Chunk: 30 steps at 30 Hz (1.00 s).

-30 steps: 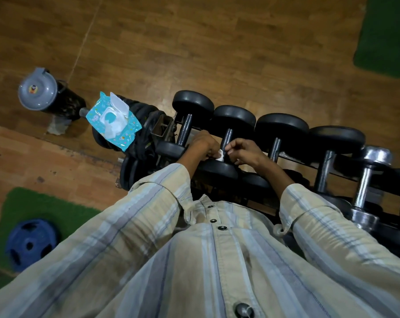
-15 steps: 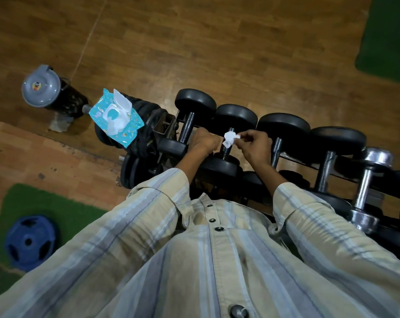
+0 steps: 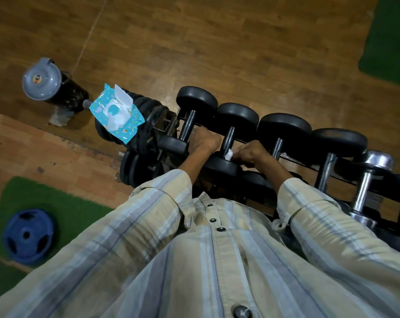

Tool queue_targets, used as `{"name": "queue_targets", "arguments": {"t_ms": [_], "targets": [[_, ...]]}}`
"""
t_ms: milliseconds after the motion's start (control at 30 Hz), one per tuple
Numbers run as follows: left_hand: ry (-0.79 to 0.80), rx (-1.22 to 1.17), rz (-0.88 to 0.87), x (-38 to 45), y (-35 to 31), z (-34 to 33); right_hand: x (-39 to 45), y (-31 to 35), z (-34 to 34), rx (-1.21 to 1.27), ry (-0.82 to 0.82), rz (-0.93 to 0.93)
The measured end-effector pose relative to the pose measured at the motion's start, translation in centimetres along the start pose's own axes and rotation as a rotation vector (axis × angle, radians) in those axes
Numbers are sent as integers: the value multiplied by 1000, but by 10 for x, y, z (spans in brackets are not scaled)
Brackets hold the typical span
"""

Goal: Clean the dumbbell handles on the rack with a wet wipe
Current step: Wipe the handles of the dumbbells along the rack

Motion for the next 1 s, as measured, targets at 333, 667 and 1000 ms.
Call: {"name": "queue_targets", "arguments": {"t_ms": [333,667,1000], "targets": [[-32,18,-47,12,-3,8,2,17,0,936,-50,-237],[-65,-28,-35,14,-4,11,-25,21,-21,833,208,-280],[-50,-43,-38,7,-12,19,-20,35,-9,921,176,-228]]}}
Point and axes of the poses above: each hand's wrist, its own x-axis towards the middle knuckle, its own z-axis out of the back of the hand, y = z × x, the point moved 7 cm from there along x, towards the middle knuckle, and after that the axes turned 8 degrees about -x, right-handed, at the moved point
